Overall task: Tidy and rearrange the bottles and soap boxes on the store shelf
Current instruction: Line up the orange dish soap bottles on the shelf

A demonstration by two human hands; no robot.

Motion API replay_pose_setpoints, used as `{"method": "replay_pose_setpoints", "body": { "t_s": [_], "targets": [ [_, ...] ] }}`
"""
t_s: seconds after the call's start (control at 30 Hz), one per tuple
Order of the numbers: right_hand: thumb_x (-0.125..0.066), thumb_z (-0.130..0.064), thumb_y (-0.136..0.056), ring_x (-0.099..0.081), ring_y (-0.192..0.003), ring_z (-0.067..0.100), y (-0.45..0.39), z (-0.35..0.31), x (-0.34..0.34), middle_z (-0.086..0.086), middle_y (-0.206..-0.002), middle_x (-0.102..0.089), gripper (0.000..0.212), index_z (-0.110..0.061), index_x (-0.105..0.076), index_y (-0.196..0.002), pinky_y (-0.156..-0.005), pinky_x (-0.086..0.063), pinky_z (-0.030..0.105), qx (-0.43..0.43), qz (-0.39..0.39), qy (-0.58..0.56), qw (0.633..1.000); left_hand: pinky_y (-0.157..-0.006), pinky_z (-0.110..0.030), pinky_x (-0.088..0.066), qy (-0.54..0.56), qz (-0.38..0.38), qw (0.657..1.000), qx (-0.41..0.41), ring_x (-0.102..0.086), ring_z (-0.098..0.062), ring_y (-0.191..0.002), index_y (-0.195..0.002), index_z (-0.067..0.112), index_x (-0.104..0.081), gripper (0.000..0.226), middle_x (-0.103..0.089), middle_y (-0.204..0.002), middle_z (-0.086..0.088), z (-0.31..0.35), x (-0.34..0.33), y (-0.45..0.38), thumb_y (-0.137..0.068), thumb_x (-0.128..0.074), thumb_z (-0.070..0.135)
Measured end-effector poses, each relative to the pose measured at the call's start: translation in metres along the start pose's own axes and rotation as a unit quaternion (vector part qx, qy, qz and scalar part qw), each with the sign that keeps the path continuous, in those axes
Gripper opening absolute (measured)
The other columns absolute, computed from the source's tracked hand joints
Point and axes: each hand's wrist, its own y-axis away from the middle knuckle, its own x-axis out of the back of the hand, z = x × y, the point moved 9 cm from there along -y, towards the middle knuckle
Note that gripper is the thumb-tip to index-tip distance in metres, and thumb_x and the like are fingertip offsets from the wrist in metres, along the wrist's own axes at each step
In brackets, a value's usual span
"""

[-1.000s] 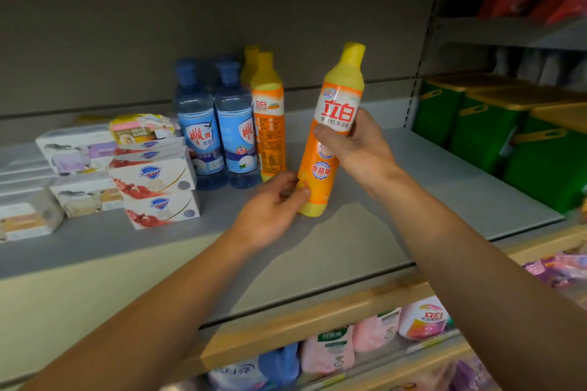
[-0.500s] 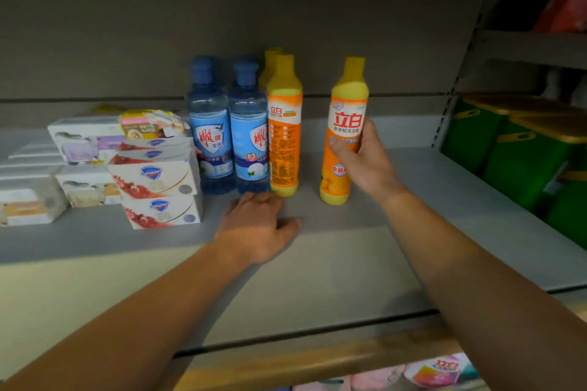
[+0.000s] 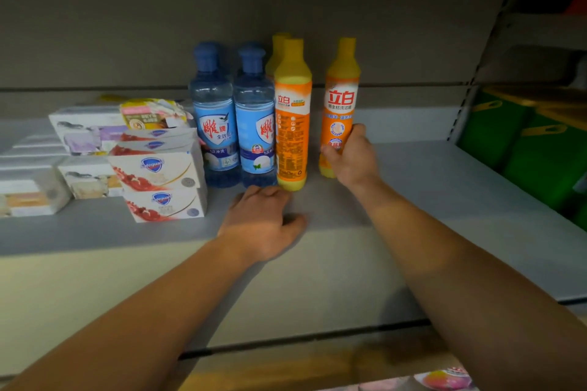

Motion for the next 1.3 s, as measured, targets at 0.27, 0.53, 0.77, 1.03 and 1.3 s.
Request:
{"method": "replay_pose_setpoints", "body": {
  "t_s": [0.27, 0.53, 0.77, 1.03, 1.3],
  "targets": [
    [-0.071, -0.033, -0.087, -0.058, -0.115, 0.032, -0.048, 0.009, -0.029, 0.013, -0.128, -0.058, 0.055, -0.01, -0.042, -0.128, -0.09, -0.045, 0.039, -0.029, 0.009, 0.004, 1.0, -0.103, -0.04, -0.036, 0.012, 0.002, 1.0, 0.008, -0.042, -0.02, -0.12, -0.13, 0.035, -0.05, 0.073, -0.053, -0.134, 0.009, -0.005, -0.001, -0.004, -0.073, -0.032, 0.076],
    [-0.072, -0.037, -0.085, -0.059, -0.114, 0.033, -0.064, 0.016, -0.039, 0.012, -0.127, -0.06, 0.055, -0.013, -0.044, -0.126, -0.09, -0.046, 0.039, -0.043, 0.02, -0.008, 0.999, -0.104, -0.04, -0.036, 0.022, 0.014, 1.0, 0.006, -0.042, -0.019, -0.12, -0.128, 0.036, -0.05, 0.076, -0.052, -0.133, 0.011, -0.005, 0.0, -0.002, -0.069, -0.026, 0.077],
    [-0.07, -0.04, -0.086, -0.058, -0.114, 0.032, -0.07, 0.021, -0.051, 0.012, -0.128, -0.059, 0.056, -0.013, -0.044, -0.129, -0.091, -0.045, 0.038, -0.059, -0.005, -0.018, 0.998, -0.103, -0.04, -0.037, 0.018, 0.026, 0.999, 0.008, -0.043, -0.019, -0.119, -0.127, 0.034, -0.052, 0.074, -0.054, -0.131, 0.011, -0.004, 0.001, -0.002, -0.07, -0.029, 0.076],
    [-0.075, -0.039, -0.083, -0.055, -0.119, 0.029, -0.059, 0.024, -0.044, 0.013, -0.132, -0.054, 0.066, -0.01, -0.042, -0.132, -0.088, -0.044, 0.032, -0.076, -0.071, 0.007, 0.995, -0.104, -0.037, -0.032, 0.034, 0.013, 0.999, 0.012, -0.04, -0.02, -0.123, -0.131, 0.037, -0.049, 0.074, -0.051, -0.135, 0.011, -0.005, 0.0, -0.003, -0.07, -0.032, 0.075],
    [-0.058, -0.044, -0.089, -0.062, -0.088, 0.002, -0.006, -0.055, 0.022, -0.013, -0.094, -0.066, 0.023, -0.025, -0.06, -0.101, -0.075, -0.049, 0.023, 0.062, 0.083, -0.166, 0.981, -0.106, -0.034, -0.037, 0.092, -0.046, 0.995, 0.003, -0.044, -0.021, -0.129, -0.136, 0.031, -0.048, 0.054, -0.051, -0.141, 0.003, -0.009, 0.009, 0.0, -0.087, -0.056, 0.051]
  ]
}}
